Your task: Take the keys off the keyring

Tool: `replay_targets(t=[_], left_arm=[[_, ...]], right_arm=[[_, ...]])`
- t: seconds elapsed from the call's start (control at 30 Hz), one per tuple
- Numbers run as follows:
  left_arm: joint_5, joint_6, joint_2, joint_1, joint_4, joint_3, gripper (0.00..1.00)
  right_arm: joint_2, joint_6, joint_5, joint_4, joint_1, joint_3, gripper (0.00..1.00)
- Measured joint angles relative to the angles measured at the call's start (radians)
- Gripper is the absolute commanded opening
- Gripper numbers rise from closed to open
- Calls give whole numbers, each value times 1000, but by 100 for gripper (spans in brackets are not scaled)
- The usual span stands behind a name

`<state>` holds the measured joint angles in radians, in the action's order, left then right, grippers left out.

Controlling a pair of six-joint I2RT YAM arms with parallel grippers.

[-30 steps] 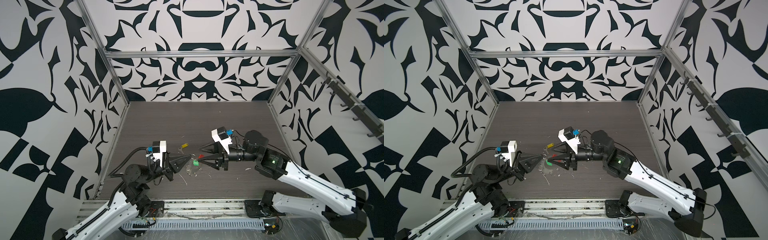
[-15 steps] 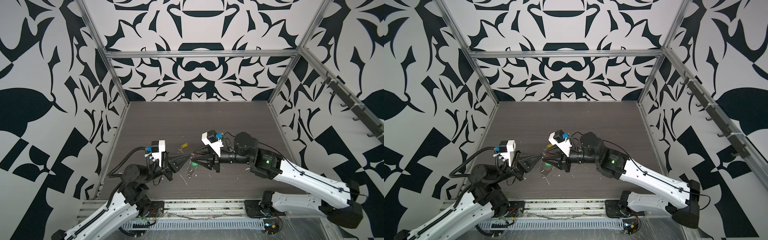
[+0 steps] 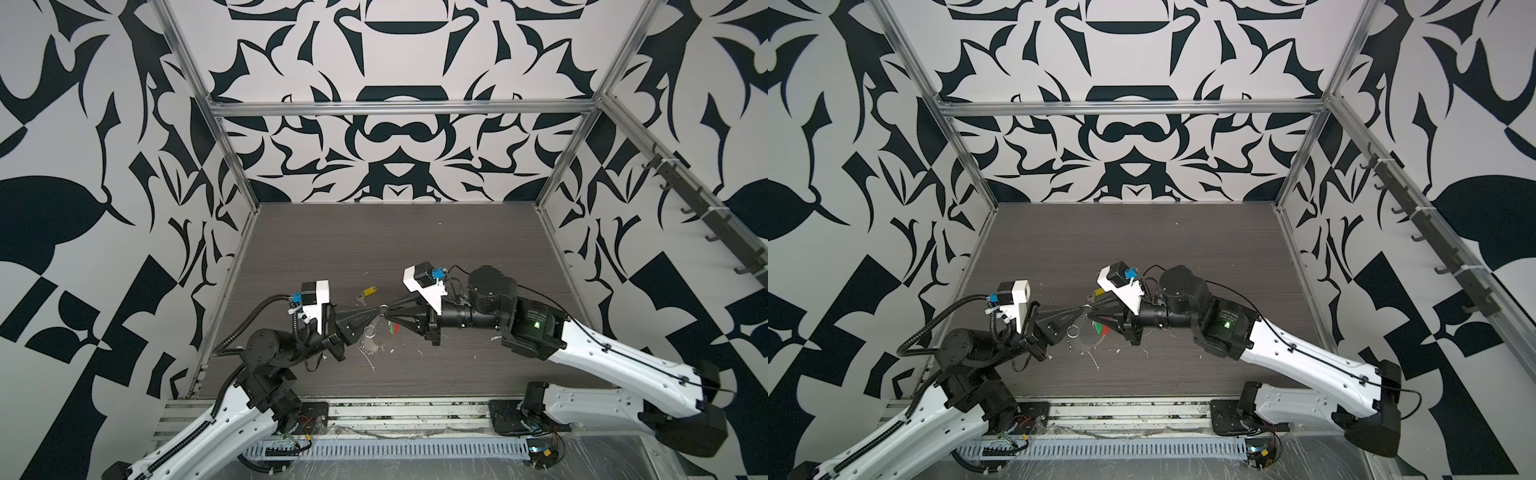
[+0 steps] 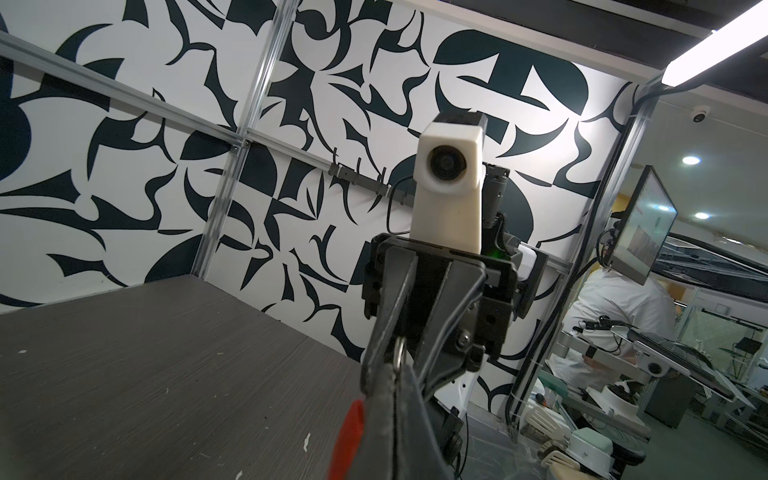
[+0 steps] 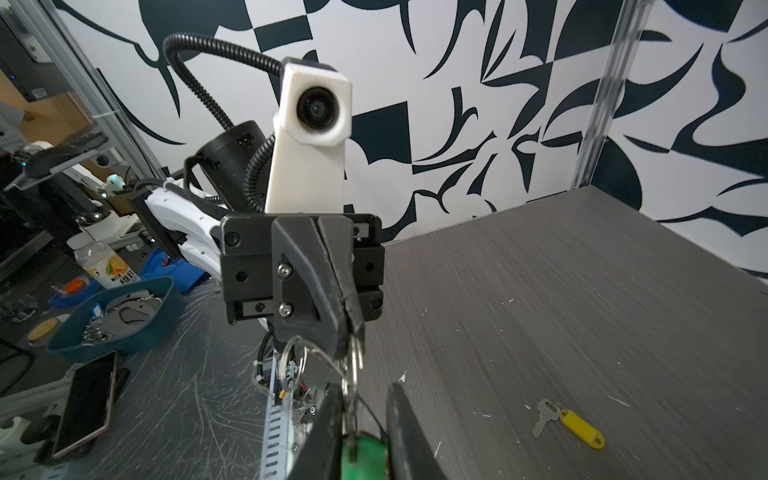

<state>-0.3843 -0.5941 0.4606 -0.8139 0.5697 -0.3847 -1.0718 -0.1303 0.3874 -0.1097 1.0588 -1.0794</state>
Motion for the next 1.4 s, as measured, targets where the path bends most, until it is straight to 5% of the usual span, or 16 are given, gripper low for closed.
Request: replay_targets(t=[0.13, 0.27, 0.57, 0.97, 1.4], left_arm=[[11, -2, 5, 0, -8, 0, 0], [22, -3, 5, 2, -24, -2, 37], [69, 21, -80, 5, -200, -37, 57], [-7, 132, -30, 2, -570, -289, 40], [-129, 193, 209, 1, -917, -536, 38]], right_arm=[[0, 6, 7, -10, 3, 0, 0], [7, 6, 14, -21, 3, 0, 0], [26, 12, 33, -58, 3, -1, 0], [-9, 82, 232, -150, -115, -2, 0], [-60, 168, 351, -291, -117, -75, 0]])
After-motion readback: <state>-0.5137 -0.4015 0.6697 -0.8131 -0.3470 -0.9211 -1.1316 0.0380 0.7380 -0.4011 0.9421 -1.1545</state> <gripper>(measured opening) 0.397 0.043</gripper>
